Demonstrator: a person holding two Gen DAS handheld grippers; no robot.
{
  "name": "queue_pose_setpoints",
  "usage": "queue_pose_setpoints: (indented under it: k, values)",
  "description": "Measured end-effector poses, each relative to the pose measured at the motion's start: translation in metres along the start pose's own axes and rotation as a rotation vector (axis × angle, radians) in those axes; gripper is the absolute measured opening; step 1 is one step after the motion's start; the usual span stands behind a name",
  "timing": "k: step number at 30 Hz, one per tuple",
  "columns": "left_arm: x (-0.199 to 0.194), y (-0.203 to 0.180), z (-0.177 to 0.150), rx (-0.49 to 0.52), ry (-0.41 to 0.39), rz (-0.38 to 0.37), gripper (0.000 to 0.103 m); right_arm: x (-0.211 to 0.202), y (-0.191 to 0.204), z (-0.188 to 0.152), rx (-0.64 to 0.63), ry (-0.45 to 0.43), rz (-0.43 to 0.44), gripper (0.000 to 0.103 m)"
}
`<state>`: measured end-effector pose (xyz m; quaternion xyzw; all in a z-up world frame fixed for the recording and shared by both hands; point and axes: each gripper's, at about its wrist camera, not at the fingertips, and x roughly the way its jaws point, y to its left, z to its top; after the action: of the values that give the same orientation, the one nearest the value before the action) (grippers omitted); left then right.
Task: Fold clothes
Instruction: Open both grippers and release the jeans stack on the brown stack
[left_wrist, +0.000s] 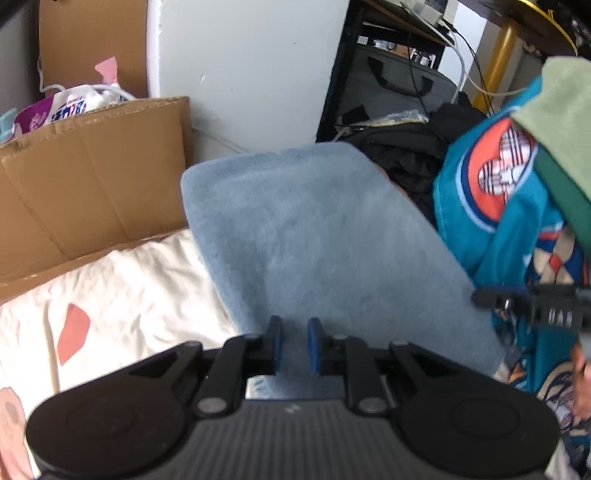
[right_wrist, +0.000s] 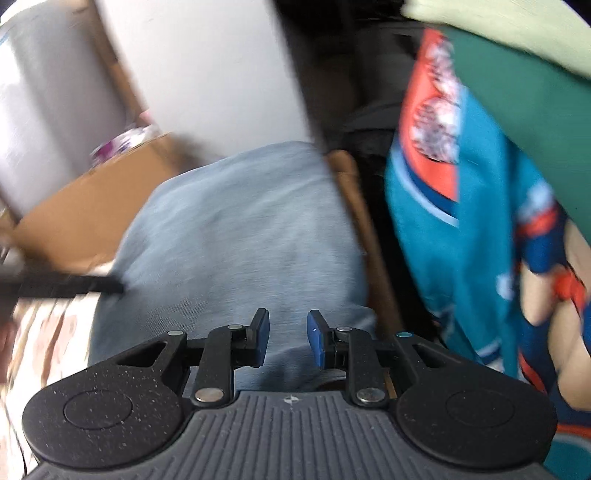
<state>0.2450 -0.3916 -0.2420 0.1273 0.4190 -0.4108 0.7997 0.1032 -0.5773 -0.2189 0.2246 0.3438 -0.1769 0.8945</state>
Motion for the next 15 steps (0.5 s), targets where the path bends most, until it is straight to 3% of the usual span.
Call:
queue_pose_setpoints:
  k: [6,11,15]
  values:
    - [-0.004,0.004,-0.011,-0.008,0.002,0.007,0.015,-0.008,-0.026,-0.017,0.141,-0.04,-0.039,0.034]
    - [-0.01,0.005,-0.01,-0.031,0.014,0.008,0.015,-0.018,-0.047,-0.036,0.33,-0.072,0.064,0.043]
    - [-0.011,0.005,-0.011,-0.05,0.02,0.002,0.023,-0.015,-0.059,-0.053,0.497,-0.095,0.148,0.059]
